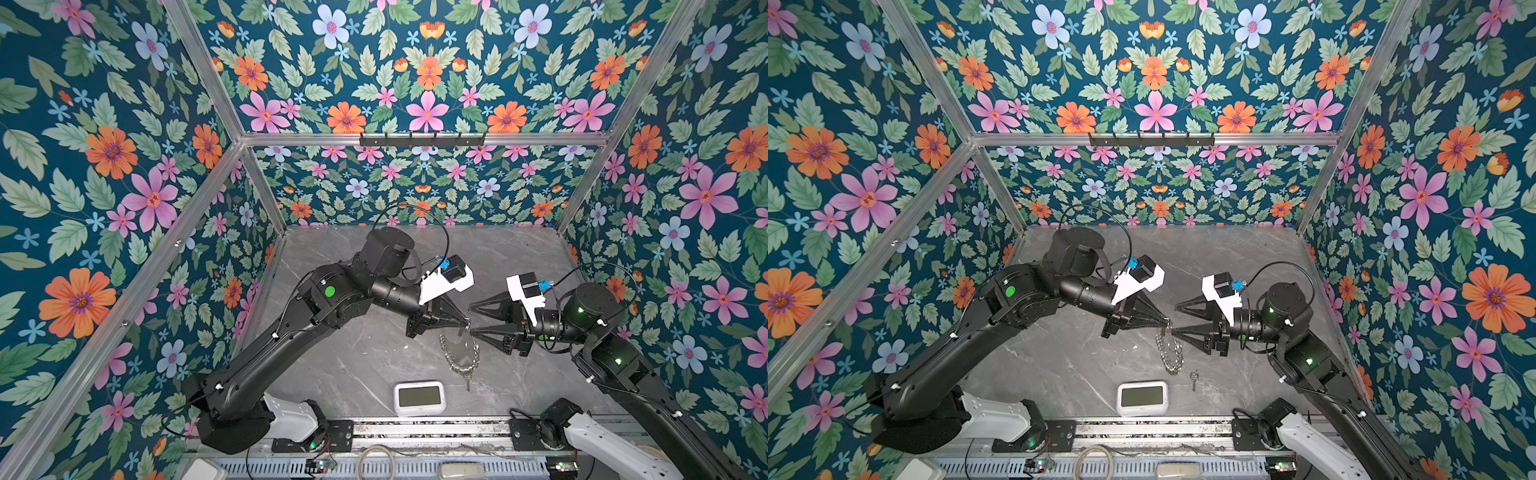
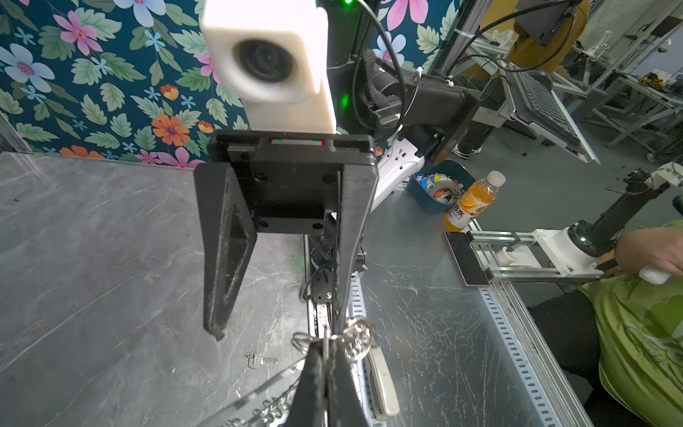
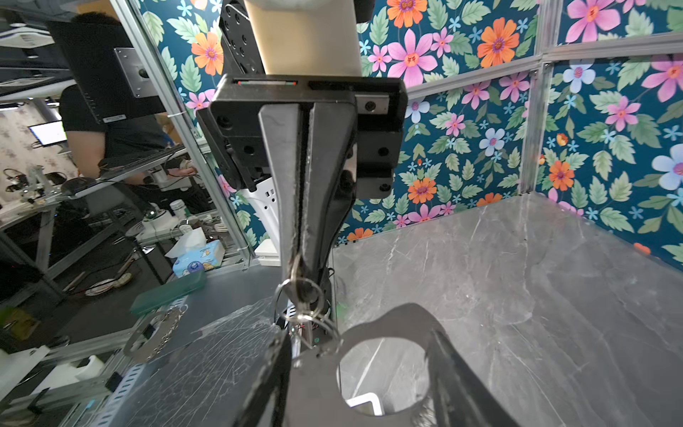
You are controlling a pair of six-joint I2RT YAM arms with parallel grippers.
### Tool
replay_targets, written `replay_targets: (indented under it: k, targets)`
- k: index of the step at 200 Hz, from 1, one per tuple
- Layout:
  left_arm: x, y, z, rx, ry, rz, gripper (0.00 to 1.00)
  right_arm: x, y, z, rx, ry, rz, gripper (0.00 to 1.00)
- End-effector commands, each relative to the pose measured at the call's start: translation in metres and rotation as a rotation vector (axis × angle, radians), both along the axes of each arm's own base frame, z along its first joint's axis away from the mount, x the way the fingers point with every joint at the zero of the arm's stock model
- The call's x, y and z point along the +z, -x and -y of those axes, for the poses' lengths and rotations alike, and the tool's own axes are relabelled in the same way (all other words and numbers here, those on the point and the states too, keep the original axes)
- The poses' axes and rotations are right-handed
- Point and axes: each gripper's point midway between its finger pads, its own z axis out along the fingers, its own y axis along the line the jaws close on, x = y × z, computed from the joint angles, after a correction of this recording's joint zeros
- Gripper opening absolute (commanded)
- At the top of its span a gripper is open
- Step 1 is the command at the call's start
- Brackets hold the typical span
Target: Remove the keys from the keyring
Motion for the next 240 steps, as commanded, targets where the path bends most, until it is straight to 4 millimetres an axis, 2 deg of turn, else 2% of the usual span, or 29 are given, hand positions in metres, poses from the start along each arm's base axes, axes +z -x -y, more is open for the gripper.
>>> replay_targets:
  k: [1,33,77,136,159,187,240]
  targets:
    - [0.001,0.005,-0.001,-0.043,0.004,0.013,0.00,0.008,0.009,-0.003,0.079,-0.028,0.014,0.60]
    - [0.001,0.004,-0.002,-0.041,-0.003,0.030,0.00,0.005,0.007,-0.005,0.080,-0.019,0.007,0.56]
    - [0.006,0.003,-0.004,-0.027,0.008,0.055,0.00,0.006,0.011,-0.004,0.097,-0.020,0.009,0.40]
    - [0.013,0.003,-0.005,-0.020,0.020,0.063,0.00,0.005,0.014,-0.004,0.111,-0.021,0.003,0.29]
    - [0.011,0.000,-0.004,-0.009,0.014,0.067,0.00,0.006,0.016,-0.005,0.118,-0.021,0.006,0.21]
    - [0.014,0.000,-0.004,-0.009,0.020,0.070,0.00,0.007,0.017,-0.007,0.123,-0.021,0.005,0.19]
    - [0.013,-0.002,-0.005,0.005,0.011,0.072,0.00,0.009,0.020,-0.007,0.121,-0.021,0.018,0.09]
